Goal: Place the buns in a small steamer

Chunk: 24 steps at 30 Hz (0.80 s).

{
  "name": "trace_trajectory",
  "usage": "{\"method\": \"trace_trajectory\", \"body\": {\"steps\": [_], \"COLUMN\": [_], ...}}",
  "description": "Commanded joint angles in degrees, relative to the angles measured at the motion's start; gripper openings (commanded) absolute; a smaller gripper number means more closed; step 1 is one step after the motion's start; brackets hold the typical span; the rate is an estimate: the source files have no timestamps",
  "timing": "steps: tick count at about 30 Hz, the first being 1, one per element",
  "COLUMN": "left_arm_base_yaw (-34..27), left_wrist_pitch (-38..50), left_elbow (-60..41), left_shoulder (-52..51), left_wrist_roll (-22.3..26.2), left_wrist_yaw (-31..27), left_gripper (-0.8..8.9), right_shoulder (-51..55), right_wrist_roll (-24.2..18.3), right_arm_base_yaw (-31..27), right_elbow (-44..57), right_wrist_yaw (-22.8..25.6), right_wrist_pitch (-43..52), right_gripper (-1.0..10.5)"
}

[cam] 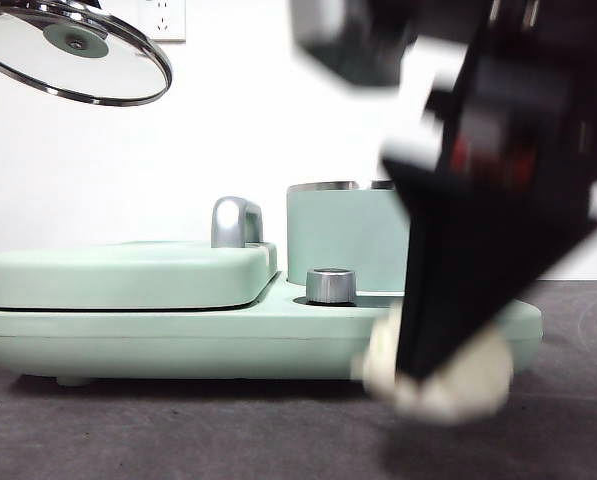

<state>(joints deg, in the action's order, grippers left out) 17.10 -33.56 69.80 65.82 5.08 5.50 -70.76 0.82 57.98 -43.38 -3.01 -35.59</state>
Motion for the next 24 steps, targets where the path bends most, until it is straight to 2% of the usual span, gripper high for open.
{"method": "trace_trajectory", "body": {"steps": [1,5,8,16,24], "left_arm_base_yaw": [0.1,0.1,0.1,0.1,0.1], "left_wrist_pitch": [1.9,1.8,1.8,1.9,1.8], "left_elbow": [1.0,1.0,1.0,1.0,1.0], "left_shoulder": [0.1,0.1,0.1,0.1,0.1], "left_wrist_roll": [-0.2,-0.2,-0.2,-0.2,0.0], "left_wrist_yaw": [0.1,0.1,0.1,0.1,0.1], "left_gripper": [0.11,0.11,0.11,0.11,0.11], "right_shoulder": [4.3,8.4,7.8,1.6,-11.5], "right_wrist_roll": [5.4,10.9,10.6,5.6,0.4], "right_arm_base_yaw": [-1.1,-6.4,-10.3,-18.3,-24.2], "right_elbow": [-3.8,-13.8,-20.6,-32.7,-41.9], "right_wrist_yaw": [0.1,0.1,0.0,-0.2,-0.4], "right_wrist_pitch": [-4.3,-15.0,-19.1,-18.5,-18.0], "right_gripper": [2.3,2.4,2.4,2.4,2.4]}}
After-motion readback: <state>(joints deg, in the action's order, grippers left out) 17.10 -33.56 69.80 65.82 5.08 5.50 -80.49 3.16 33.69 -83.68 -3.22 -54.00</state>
